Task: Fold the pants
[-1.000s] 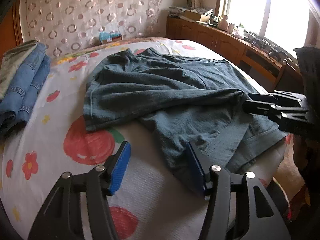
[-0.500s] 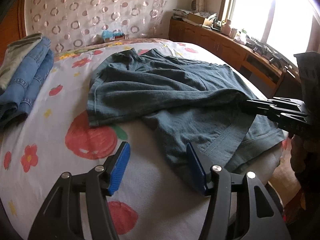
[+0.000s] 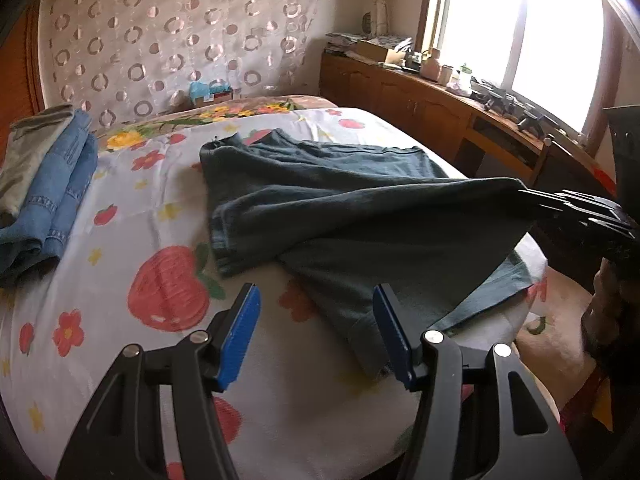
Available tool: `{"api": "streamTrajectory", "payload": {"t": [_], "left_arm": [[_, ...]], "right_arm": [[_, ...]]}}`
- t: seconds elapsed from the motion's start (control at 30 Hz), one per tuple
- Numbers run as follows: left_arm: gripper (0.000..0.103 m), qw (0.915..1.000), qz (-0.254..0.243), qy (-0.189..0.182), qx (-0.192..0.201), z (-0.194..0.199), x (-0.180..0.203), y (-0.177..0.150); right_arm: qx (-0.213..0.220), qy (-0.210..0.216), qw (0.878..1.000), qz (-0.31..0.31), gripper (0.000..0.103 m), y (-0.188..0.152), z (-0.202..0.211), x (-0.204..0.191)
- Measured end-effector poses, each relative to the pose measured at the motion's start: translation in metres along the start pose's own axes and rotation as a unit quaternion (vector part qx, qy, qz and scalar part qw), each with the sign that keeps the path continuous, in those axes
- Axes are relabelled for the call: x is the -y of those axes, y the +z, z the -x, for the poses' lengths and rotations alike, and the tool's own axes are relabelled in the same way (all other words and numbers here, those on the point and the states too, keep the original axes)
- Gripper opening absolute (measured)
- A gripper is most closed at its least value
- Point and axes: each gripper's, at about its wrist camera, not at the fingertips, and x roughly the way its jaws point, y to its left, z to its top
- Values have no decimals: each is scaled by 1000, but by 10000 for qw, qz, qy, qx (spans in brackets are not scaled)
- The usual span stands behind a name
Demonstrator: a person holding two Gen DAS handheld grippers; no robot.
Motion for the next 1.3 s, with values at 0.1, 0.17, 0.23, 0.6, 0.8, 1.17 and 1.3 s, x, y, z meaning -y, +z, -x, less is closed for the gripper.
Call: {"api": "streamTrajectory", "payload": {"t": [0.1, 0.17, 0.23, 0.6, 0.8, 1.17, 1.3], "left_arm": [[58, 10000, -39, -23, 14, 1, 4, 1], [58, 10000, -54, -35, 18, 1, 6, 2], [58, 10000, -71, -46, 13, 1, 8, 2], [58, 9998, -146, -84, -58, -6, 16, 0], [58, 9998, -145, -94, -104, -10, 19, -2], [58, 9997, -105, -91, -204, -19, 19, -6], [58, 9998, -85, -85, -183, -19, 18, -6]], "right_arm": [[24, -86, 10000, -34, 5, -5, 10, 3], [1, -127, 9999, -75, 5, -9, 14, 5], [-45, -165, 9998, -124, 5, -15, 17, 9], [-226, -267, 9984, -434, 5, -42, 22, 26], [-346, -348, 9977, -460, 5, -49, 20, 25], [-437, -436, 9962, -616, 12, -55, 15, 32], [-351, -522, 9966, -526, 22, -48, 20, 30]]}}
